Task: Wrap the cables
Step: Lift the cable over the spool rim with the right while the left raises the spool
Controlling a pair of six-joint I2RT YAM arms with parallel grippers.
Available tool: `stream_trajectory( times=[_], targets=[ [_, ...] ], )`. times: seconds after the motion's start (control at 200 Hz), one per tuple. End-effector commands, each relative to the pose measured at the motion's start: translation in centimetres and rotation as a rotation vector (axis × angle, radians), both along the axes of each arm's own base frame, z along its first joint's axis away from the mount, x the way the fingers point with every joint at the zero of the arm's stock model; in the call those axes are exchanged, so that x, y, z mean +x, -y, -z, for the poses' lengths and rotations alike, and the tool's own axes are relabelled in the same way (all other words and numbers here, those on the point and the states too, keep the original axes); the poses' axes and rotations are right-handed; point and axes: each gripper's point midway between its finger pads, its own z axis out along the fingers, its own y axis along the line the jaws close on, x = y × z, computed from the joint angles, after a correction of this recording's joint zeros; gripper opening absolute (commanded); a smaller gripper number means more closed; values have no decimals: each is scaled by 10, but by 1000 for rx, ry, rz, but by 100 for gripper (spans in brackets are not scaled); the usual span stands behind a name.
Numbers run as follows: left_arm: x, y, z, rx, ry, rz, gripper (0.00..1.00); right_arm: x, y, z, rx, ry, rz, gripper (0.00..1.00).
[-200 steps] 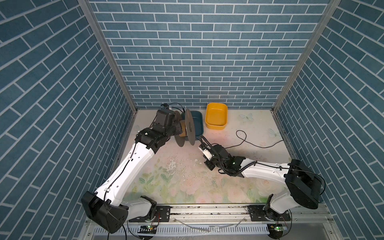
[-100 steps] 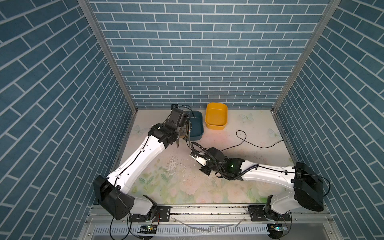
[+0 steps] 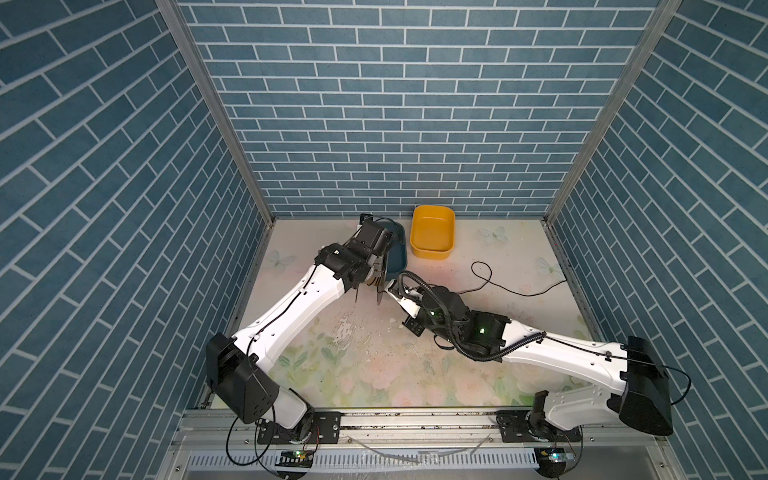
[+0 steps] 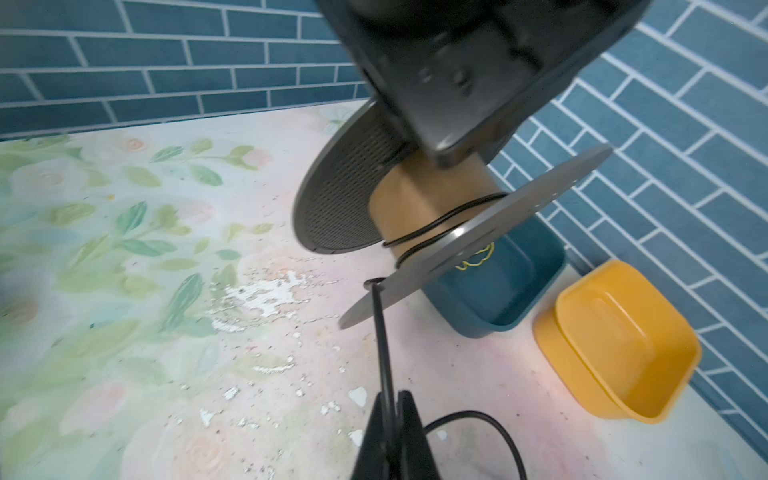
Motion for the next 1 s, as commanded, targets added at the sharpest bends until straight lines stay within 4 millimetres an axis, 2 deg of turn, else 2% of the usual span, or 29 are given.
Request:
stream_trajectory(
  times=[0.0, 0.18, 0.295, 0.43, 0.57, 0.765, 0.87, 0.995],
  targets=[
    [-15, 8, -11, 25, 3, 61, 0, 28, 9, -33, 33, 65, 177, 0],
    [-33, 15, -6, 52, -62, 137, 0, 38, 12, -44, 83, 64, 234, 0],
    [-40, 16, -1, 65, -98, 187, 0, 49, 24, -46, 96, 50, 287, 0],
    [-47, 20, 1, 71, -127, 249, 0, 65, 44, -42, 105, 3, 372, 0],
    [-51, 26, -2, 82, -138, 320, 0, 80, 59, -30, 81, -77, 402, 0],
    [-51, 27, -2, 118, -156, 359, 0, 86, 70, -31, 105, -113, 401, 0],
    [-52, 29, -3, 119, -157, 380, 1, 92, 78, -23, 79, -160, 389, 5],
    [-54, 30, -5, 130, -157, 413, 0, 95, 88, -17, 80, -211, 365, 6]
  ],
)
